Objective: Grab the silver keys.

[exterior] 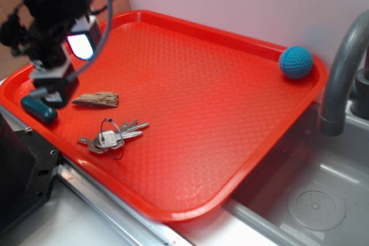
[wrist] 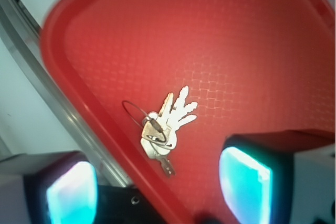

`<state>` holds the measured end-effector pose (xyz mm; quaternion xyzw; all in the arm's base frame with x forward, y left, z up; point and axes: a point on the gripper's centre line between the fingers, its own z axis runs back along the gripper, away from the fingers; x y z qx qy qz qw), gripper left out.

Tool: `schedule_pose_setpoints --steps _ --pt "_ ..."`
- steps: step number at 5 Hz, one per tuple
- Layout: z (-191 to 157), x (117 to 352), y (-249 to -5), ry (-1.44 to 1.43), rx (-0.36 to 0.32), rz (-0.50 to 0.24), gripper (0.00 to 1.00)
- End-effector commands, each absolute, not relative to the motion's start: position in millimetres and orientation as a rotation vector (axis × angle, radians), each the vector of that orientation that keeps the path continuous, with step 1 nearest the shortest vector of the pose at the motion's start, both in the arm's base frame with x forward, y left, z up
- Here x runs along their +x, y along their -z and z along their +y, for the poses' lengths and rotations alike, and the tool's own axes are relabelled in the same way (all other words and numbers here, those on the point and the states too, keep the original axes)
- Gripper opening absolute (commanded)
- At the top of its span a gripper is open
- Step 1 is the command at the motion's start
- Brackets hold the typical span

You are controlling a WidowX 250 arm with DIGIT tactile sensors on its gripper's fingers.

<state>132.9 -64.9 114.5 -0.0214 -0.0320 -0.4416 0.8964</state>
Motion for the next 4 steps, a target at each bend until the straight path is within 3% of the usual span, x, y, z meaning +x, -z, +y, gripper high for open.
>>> schedule_pose_setpoints --steps 1,3,4 --pt "-68 143 -65 1.035 -0.08 -0.108 1.0" --pt "-83 140 -44 1.1 -0.126 -0.074 1.0" --pt "-85 140 -45 1.086 -0.126 -0.083 0.0"
